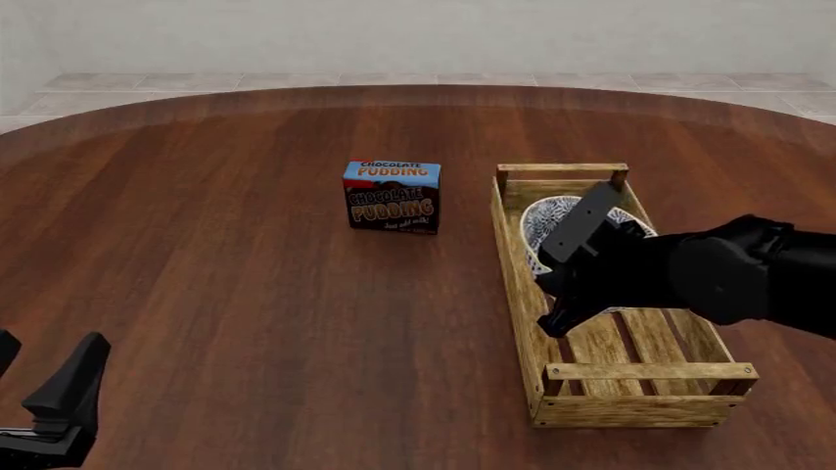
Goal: Pick up the bowl on the left and put it in the tray.
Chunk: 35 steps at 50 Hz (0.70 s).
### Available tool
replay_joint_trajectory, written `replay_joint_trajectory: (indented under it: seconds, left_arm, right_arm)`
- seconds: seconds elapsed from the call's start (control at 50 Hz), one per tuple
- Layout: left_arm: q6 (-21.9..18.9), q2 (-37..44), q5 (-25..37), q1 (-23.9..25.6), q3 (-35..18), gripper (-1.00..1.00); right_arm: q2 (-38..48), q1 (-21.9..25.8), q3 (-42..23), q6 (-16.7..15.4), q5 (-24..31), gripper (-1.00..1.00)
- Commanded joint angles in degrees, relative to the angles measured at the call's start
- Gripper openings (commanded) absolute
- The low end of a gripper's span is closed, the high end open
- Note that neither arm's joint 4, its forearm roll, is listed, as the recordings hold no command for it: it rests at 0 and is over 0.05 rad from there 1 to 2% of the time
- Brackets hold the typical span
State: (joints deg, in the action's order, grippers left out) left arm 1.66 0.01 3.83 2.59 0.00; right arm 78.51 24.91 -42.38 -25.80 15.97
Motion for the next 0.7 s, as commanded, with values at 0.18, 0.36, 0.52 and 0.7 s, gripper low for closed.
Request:
replay_joint_trajectory:
  seconds: [0.18, 0.36, 0.52, 0.7]
  left_arm:
    - [0.0, 0.0, -0.1, -0.1, 0.0, 1.00]
    - [-0.1, 0.0, 0.0, -0.2, 0.0, 1.00]
    - [-0.1, 0.0, 0.0, -0.1, 0.0, 1.00]
    - [-0.1, 0.0, 0.0, -0.2, 0.0, 1.00]
  right_arm:
    - [0.8, 0.3, -0.4, 0.5, -0.6, -1.00]
    - [1.3, 0.2, -0.3, 0.4, -1.0, -1.00]
    - [1.5, -0.4, 0.2, 0.5, -1.5, -1.00]
    - [1.3, -0.6, 0.8, 0.8, -1.8, -1.00]
